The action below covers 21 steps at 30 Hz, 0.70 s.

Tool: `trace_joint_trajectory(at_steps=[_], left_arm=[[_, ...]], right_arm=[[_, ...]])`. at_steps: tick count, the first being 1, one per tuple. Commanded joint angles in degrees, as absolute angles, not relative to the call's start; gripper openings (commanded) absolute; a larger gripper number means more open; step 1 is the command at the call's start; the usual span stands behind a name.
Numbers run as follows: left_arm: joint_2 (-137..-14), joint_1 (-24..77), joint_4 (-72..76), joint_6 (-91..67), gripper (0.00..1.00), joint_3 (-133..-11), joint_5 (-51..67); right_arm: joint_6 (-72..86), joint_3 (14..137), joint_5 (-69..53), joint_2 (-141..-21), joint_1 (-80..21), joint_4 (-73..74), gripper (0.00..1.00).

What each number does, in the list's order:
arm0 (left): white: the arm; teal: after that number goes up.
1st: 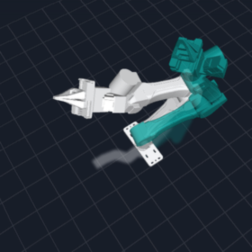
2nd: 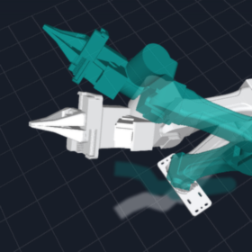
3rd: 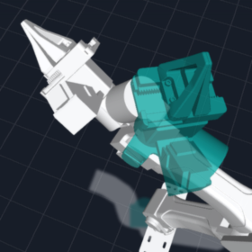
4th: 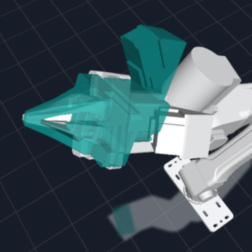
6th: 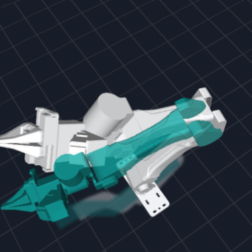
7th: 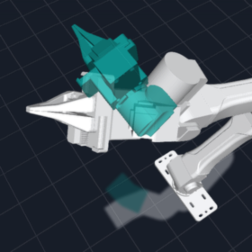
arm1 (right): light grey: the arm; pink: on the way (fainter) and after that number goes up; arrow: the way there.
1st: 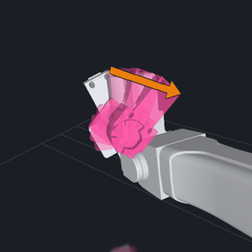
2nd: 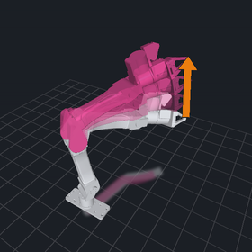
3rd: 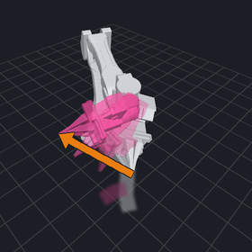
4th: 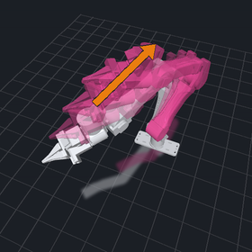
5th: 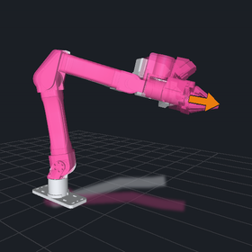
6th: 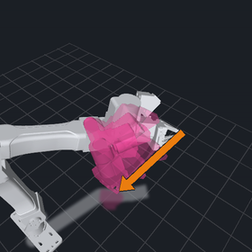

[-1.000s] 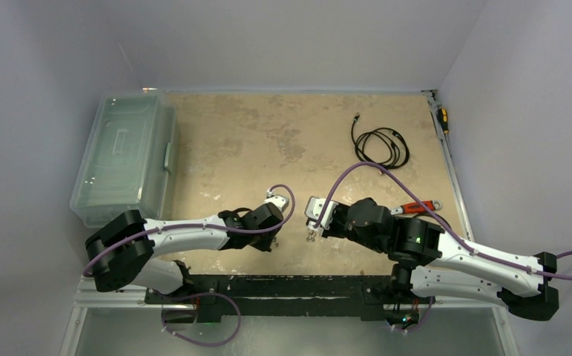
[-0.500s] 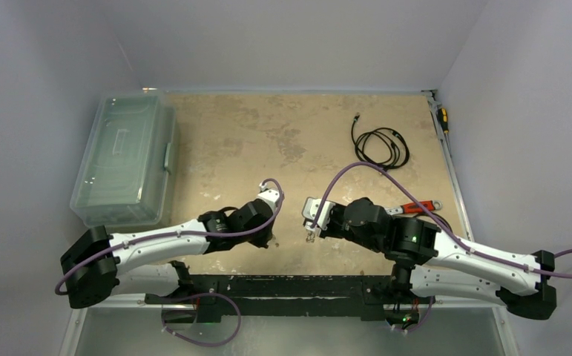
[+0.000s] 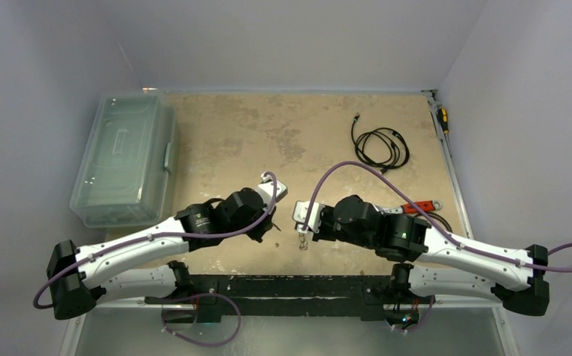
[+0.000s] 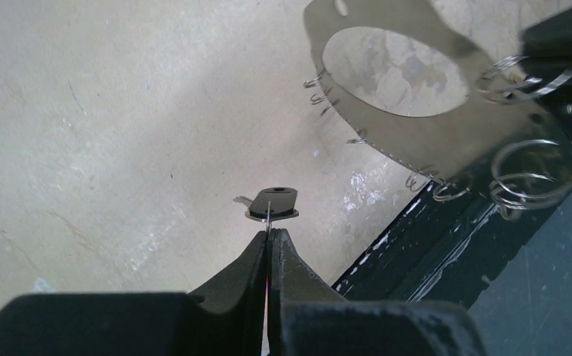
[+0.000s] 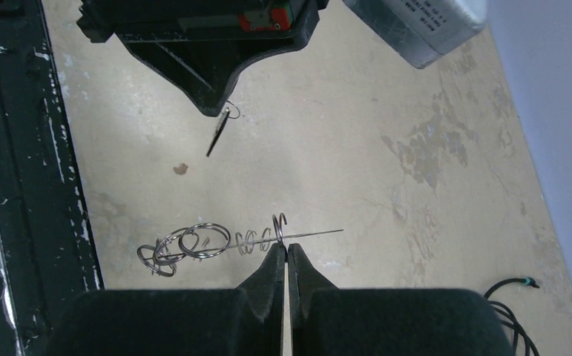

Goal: Put the keys on the keyring

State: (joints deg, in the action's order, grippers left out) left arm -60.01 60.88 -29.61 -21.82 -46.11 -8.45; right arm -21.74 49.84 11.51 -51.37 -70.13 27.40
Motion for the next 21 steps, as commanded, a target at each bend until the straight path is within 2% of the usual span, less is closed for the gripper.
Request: trace_joint_trajectory(at_steps=[1, 9, 21], left_arm=[[-56.58, 61.26, -28.42, -10.52, 0.0, -48.96, -4.53], [-52.96, 61.55, -23.57, -0.53, 0.0, -48.27, -4.4], [-49.44, 61.6, -22.55, 12.34, 0.0, -46.8, 3.54]], right_arm=[[-19.62, 53.7, 7.6, -52.49, -70.4, 24.45, 0.0], [-17.47, 50.94, -0.58, -49.62, -70.4, 19.97, 0.0], [-16.43, 47.81, -6.78, -47.33, -70.4, 18.82, 0.0]])
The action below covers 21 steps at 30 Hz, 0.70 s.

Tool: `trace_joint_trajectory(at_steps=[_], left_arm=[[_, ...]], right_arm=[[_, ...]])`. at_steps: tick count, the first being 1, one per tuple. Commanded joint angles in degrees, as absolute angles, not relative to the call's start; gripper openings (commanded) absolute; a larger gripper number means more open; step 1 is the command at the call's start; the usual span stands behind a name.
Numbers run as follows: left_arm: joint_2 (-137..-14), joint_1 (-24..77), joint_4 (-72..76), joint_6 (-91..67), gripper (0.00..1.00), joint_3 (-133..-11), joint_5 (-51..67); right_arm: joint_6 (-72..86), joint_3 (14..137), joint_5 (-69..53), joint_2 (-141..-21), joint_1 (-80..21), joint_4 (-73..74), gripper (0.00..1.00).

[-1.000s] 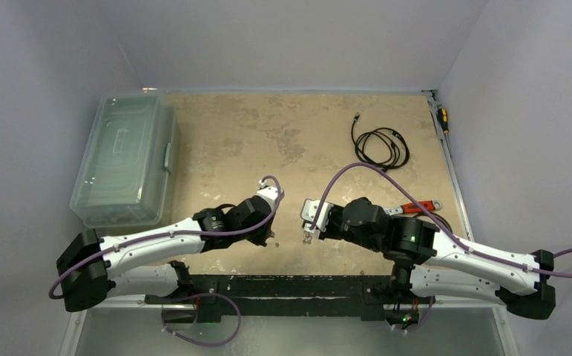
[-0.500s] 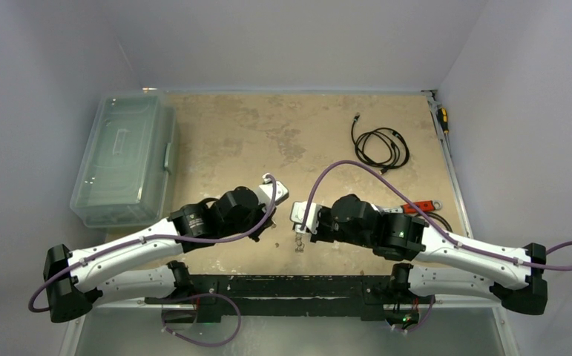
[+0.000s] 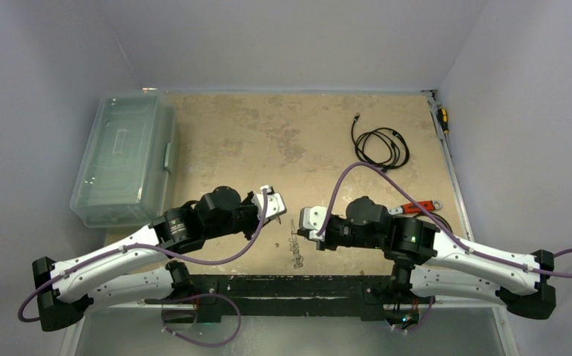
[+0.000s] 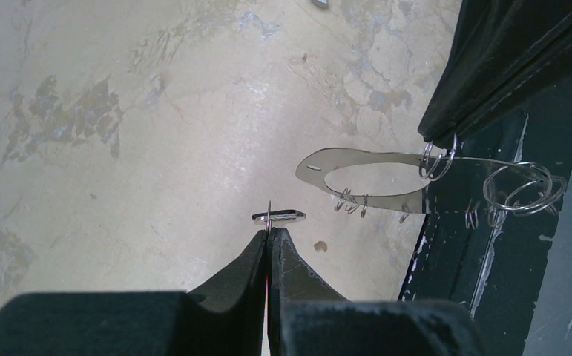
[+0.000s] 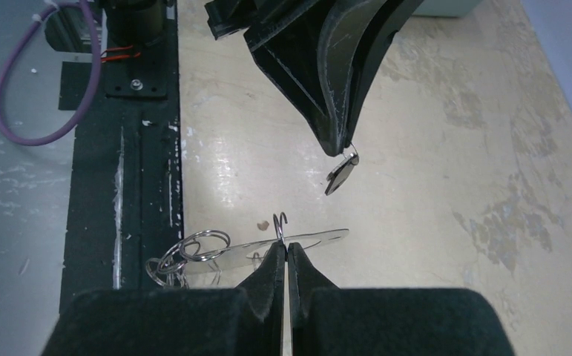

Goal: Put the keys on the keyring

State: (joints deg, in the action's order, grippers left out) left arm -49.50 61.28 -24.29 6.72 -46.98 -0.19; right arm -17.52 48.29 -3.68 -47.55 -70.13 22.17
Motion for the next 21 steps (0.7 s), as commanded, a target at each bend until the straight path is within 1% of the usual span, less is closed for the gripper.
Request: trace_joint_trajectory(at_steps=[1, 9, 13, 18, 21], left_arm=[[-49.4, 61.61, -22.21, 12.9, 0.0, -46.59, 4.05], [-48.53, 61.61, -19.91, 15.26, 0.0, -44.56, 7.81], [-49.67, 61.61, -20.93, 15.38, 0.0, -44.35, 7.18], [-48.54, 61.76, -19.55, 15.58, 0.0, -43.3, 11.52], [-46.94, 62.33, -18.23, 16.64, 0.0, -42.13, 14.36]], right_arm=[[-16.53, 47.67, -7.25, -47.48, -70.4, 18.65, 0.0], [-18.44, 51.02, -9.21, -50.76, -70.4, 21.97, 0.0], [-19.78, 51.69, -9.34, -51.82, -70.31, 22.59, 0.0], [-22.23, 51.17, -8.3, -52.22, -69.91, 22.53, 0.0], [-22.59, 51.42, -10.35, -52.62, -68.79, 22.53, 0.0]])
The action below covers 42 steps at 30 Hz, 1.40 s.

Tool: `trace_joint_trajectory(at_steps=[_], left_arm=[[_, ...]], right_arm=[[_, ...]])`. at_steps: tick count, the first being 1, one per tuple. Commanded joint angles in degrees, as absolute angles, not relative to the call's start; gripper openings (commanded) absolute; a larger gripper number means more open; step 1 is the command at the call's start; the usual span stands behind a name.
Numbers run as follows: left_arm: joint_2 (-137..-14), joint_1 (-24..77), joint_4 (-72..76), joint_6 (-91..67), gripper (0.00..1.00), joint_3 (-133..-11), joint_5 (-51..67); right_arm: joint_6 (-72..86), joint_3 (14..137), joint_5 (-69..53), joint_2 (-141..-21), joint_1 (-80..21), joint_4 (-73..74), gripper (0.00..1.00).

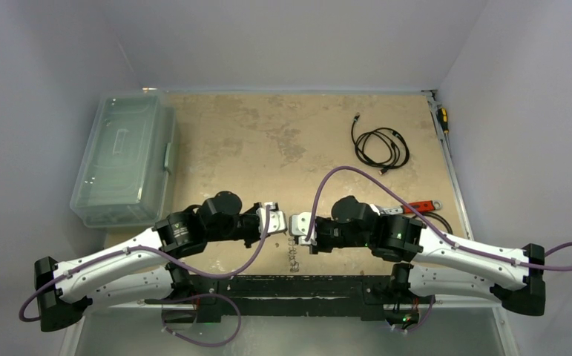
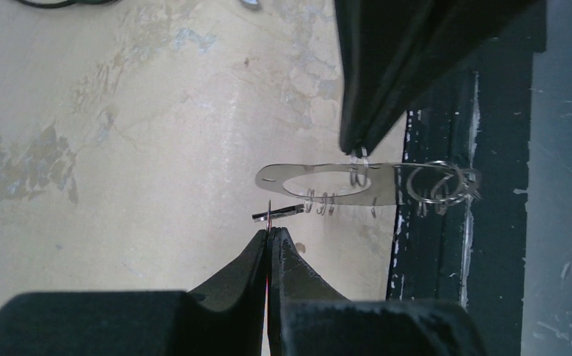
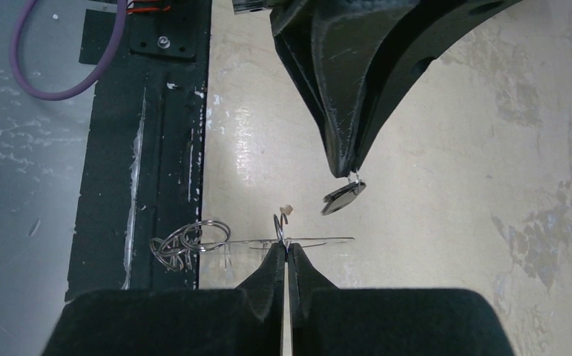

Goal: Put the keys on the keyring

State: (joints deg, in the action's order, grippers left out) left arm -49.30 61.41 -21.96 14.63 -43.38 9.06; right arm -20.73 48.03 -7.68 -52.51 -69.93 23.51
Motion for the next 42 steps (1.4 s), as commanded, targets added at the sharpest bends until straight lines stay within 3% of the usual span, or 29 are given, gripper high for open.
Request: trace_joint_trajectory(at_steps=[1, 11, 42], left_arm=[[-46.53, 62.54, -17.93, 17.01, 0.0, -41.78, 15.06], [-45.97, 64.92, -17.2, 18.96, 0.0, -40.79, 17.32], [-46.86, 67.05, -16.4, 19.54, 0.0, -39.98, 23.11]], right_arm=[[-22.63, 51.44, -11.04, -52.66, -68.41, 22.58, 0.0], [-22.59, 51.85, -17.66, -52.31, -67.68, 23.7, 0.0], [-22.04, 51.96, -18.11, -53.17, -67.68, 23.36, 0.0]])
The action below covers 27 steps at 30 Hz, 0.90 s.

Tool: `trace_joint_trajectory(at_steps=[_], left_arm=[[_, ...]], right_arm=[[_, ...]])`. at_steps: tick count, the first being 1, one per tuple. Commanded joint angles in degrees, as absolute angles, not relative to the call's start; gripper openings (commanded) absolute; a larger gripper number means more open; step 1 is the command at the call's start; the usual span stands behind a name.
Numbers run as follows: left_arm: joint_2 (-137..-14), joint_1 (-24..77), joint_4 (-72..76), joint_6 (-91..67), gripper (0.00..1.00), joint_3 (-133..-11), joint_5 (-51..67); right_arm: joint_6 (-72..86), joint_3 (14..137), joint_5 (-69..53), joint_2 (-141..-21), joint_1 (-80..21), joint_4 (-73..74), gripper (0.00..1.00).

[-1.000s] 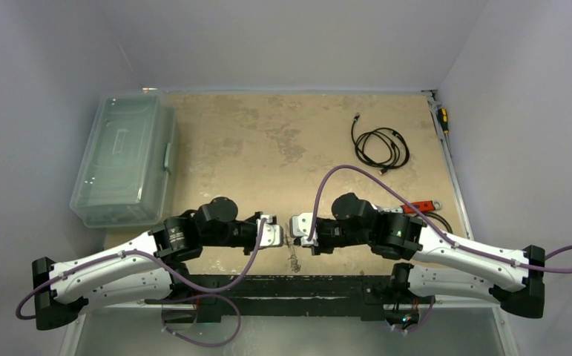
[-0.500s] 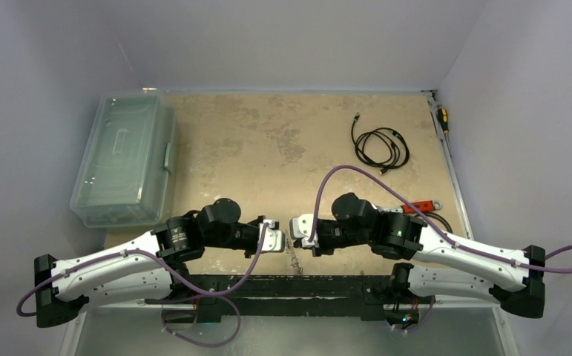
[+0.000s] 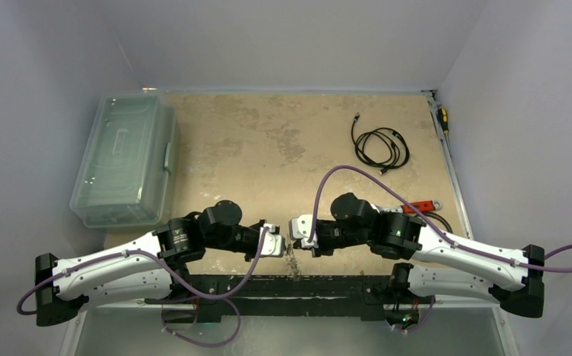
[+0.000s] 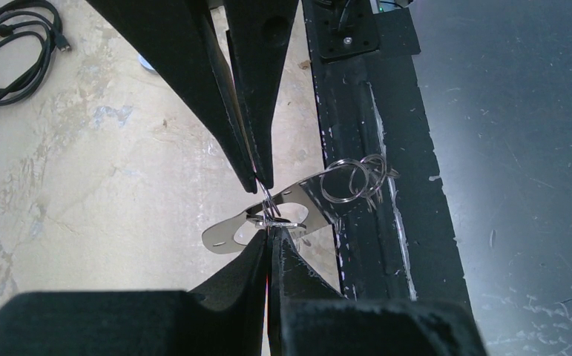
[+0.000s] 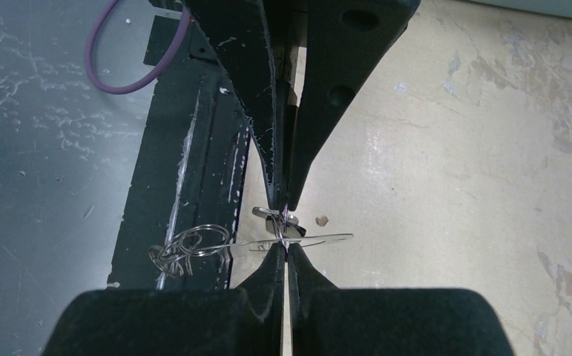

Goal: Put the keys on the keyring

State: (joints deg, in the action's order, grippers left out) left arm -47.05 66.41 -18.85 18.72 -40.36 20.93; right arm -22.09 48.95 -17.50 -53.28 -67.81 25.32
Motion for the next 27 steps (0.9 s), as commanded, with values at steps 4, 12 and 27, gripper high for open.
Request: trace_joint_trajectory(at_steps=[4, 12, 27], left_arm=[[-46.87, 67.06, -16.22, 19.29, 0.0, -39.9, 22.86], [-46.78, 67.06, -15.95, 18.77, 0.0, -39.84, 22.75], [-46.59, 67.15, -15.3, 18.68, 0.0, -39.42, 23.63]], right_arm=[[-21.94, 51.97, -18.36, -53.34, -67.68, 23.38, 0.0], [-21.88, 52.12, -18.81, -54.05, -67.68, 23.55, 0.0], [-21.6, 52.27, -17.83, -54.27, -67.68, 23.31, 0.0]])
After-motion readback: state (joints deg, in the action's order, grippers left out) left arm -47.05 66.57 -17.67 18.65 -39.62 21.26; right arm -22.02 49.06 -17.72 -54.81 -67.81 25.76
